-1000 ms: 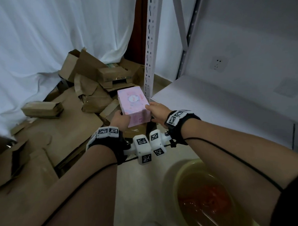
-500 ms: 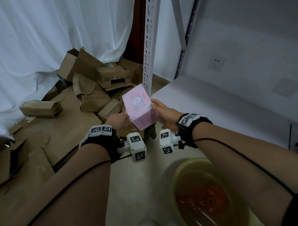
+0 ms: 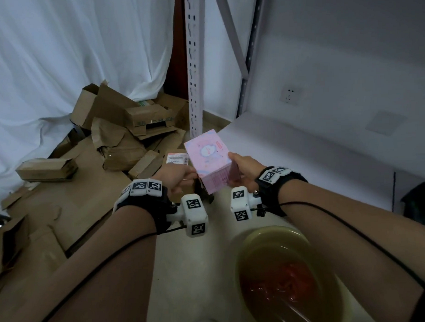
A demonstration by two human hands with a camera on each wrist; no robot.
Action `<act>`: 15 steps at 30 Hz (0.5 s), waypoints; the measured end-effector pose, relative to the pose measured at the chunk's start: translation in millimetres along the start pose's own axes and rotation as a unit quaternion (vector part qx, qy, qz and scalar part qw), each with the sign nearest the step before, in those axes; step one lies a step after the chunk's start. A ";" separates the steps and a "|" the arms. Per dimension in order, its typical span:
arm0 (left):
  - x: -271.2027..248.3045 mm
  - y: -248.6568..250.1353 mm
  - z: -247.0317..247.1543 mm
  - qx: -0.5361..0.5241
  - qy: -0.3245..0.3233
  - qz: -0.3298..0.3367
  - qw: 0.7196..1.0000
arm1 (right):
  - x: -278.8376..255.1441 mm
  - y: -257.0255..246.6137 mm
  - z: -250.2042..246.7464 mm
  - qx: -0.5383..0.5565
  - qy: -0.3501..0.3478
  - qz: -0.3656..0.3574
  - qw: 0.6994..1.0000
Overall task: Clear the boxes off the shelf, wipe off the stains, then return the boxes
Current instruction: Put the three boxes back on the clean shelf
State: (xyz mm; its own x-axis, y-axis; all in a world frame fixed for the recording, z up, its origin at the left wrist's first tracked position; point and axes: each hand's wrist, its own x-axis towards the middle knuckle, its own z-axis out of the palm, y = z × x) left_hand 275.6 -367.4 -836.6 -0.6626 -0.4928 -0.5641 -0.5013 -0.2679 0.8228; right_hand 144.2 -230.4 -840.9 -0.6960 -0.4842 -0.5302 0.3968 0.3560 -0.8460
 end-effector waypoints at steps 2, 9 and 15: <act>-2.5 6.8 20.0 0.019 -0.008 0.021 1.000 | -4.9 9.2 -29.0 0.018 0.041 0.003 0.999; -7.9 17.1 125.5 0.140 -0.015 0.053 0.989 | -47.7 57.0 -143.8 0.093 0.171 0.026 0.981; -21.1 20.0 227.4 0.180 -0.082 0.082 0.977 | -79.3 90.5 -256.1 0.066 0.262 0.036 0.962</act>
State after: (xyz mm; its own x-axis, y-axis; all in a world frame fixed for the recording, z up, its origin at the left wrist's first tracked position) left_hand 153.1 -174.0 -824.1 -0.8158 -0.3577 -0.4545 -0.5245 0.1265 0.8420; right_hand 82.1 44.9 -861.2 -0.8562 0.0189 -0.5163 0.5037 0.2529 -0.8261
